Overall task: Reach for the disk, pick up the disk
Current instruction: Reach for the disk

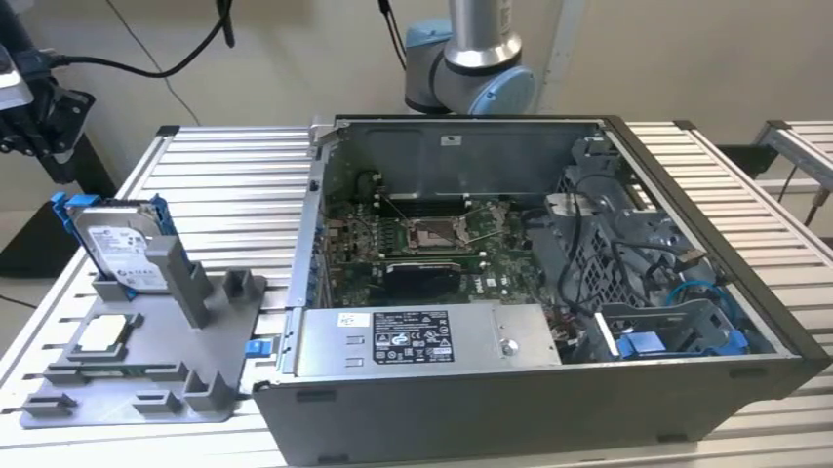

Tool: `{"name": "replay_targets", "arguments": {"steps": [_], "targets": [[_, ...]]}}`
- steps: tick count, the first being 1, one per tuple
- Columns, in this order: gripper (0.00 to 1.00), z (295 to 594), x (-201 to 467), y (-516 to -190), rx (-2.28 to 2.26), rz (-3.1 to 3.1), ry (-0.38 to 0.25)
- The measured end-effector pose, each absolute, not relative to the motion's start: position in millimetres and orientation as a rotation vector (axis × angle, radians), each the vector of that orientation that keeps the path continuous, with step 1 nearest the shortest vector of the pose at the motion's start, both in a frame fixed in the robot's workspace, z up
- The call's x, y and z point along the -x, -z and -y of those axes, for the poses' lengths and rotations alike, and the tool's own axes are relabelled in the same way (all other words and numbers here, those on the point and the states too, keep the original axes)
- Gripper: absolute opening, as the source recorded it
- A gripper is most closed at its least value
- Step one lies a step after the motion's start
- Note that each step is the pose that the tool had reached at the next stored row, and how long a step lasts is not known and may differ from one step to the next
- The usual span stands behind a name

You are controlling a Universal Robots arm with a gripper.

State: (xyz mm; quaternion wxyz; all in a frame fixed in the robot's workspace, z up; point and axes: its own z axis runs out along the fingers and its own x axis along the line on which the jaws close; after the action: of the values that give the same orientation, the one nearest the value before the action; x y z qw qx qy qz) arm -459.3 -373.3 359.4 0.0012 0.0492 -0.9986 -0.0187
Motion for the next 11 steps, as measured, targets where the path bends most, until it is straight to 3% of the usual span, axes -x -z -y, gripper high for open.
{"name": "replay_targets", "arguments": {"steps": [11], "targets": [[0.0,375.6,456.2,-359.4,-0.265,3.126,0.059]]}}
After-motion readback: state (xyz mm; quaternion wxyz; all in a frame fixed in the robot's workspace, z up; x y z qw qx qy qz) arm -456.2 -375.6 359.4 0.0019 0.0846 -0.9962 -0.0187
